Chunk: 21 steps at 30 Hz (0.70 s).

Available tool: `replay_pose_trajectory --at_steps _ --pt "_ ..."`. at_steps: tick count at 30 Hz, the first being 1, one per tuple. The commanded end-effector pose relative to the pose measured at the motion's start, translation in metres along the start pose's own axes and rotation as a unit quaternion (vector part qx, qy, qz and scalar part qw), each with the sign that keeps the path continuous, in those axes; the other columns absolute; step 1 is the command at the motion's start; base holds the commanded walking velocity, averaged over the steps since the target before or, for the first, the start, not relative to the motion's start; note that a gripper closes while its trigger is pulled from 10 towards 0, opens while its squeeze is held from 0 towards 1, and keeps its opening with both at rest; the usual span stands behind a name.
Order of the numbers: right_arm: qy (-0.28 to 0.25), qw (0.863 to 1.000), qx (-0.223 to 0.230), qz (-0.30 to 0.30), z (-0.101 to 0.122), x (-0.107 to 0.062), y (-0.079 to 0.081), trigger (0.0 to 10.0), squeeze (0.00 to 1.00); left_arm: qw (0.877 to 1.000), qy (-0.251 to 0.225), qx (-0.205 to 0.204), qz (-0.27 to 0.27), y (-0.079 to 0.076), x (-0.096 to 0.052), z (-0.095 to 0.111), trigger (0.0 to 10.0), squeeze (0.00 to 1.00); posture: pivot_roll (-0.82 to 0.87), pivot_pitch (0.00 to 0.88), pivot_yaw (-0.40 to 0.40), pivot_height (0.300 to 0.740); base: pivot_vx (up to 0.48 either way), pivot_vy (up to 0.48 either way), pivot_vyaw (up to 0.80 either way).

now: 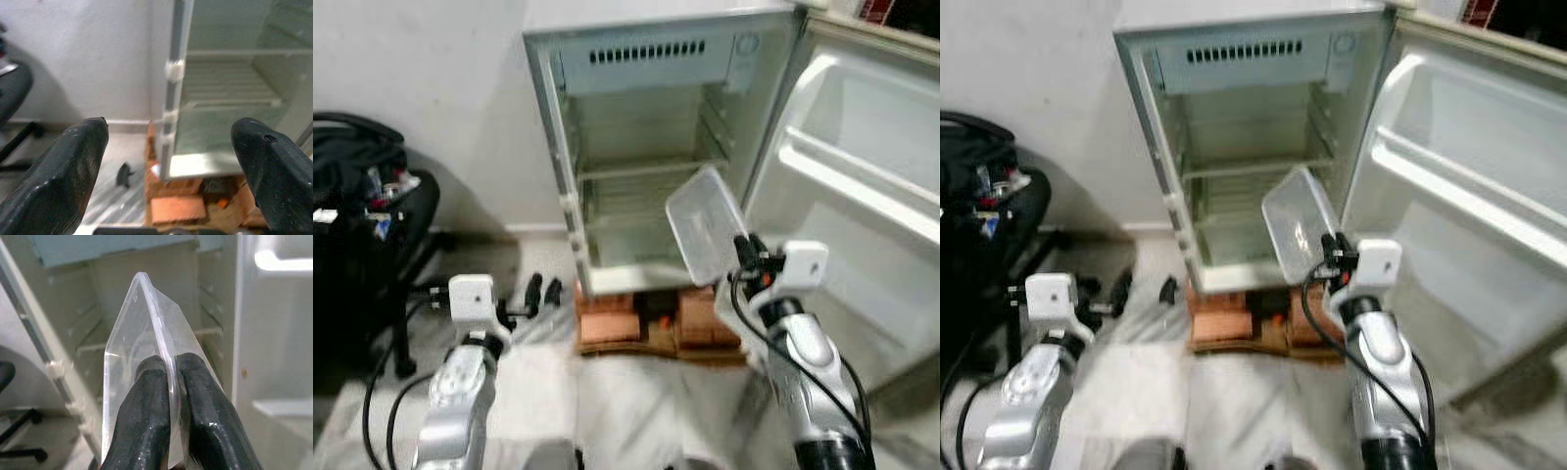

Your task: Restocking fridge

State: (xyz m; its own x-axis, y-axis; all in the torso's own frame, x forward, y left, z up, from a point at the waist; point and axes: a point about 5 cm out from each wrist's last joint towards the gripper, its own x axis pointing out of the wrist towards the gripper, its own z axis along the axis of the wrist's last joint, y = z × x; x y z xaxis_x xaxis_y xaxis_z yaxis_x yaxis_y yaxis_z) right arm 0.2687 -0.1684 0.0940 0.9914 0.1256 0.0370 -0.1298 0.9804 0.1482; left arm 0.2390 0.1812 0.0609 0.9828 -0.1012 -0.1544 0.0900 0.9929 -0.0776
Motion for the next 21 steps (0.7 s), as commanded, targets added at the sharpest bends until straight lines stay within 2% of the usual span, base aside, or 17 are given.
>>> replay_pose_trajectory --at_steps 1,4,7,8,12,20,21 --pt "-0.006 1.000 0.006 0.010 0.003 0.003 0.008 10.0 0.00 1.000 0.012 0.011 -0.018 0.004 -0.005 -0.001 10.0 0.00 0.05 0.074 -0.026 0.740 0.244 0.266 0.00" --pt "-0.009 1.000 0.003 0.006 0.005 0.004 0.009 10.0 0.00 0.998 0.015 0.040 -0.036 0.007 -0.009 0.001 10.0 0.00 0.06 0.083 -0.027 0.740 0.081 0.089 0.00" --pt "-0.010 1.000 0.002 0.004 0.006 0.003 0.009 10.0 0.00 0.999 0.013 0.034 -0.034 0.009 -0.012 0.005 10.0 0.00 0.06 0.087 -0.026 0.740 0.000 0.000 0.00" --pt "-0.006 1.000 -0.001 -0.004 0.004 0.000 0.008 10.0 0.00 0.997 -0.009 0.075 -0.023 0.009 -0.017 0.012 10.0 0.00 0.06 0.090 -0.026 0.740 0.000 0.000 0.00" --pt "0.000 1.000 0.005 -0.019 0.000 -0.006 0.006 10.0 0.00 0.994 -0.044 0.094 0.018 0.010 -0.024 0.022 10.0 0.00 0.05 0.096 -0.022 0.740 0.000 0.000 0.00" --pt "0.013 1.000 -0.002 -0.022 -0.006 -0.016 0.002 10.0 0.00 0.989 -0.043 0.136 0.026 0.003 -0.027 0.018 10.0 0.00 0.05 0.095 -0.030 0.740 0.000 0.000 0.00" --pt "0.012 1.000 -0.002 -0.023 -0.005 -0.016 0.001 10.0 0.00 0.991 -0.041 0.128 0.023 0.002 -0.026 0.018 10.0 0.00 0.05 0.093 -0.029 0.740 0.000 0.000 0.00"
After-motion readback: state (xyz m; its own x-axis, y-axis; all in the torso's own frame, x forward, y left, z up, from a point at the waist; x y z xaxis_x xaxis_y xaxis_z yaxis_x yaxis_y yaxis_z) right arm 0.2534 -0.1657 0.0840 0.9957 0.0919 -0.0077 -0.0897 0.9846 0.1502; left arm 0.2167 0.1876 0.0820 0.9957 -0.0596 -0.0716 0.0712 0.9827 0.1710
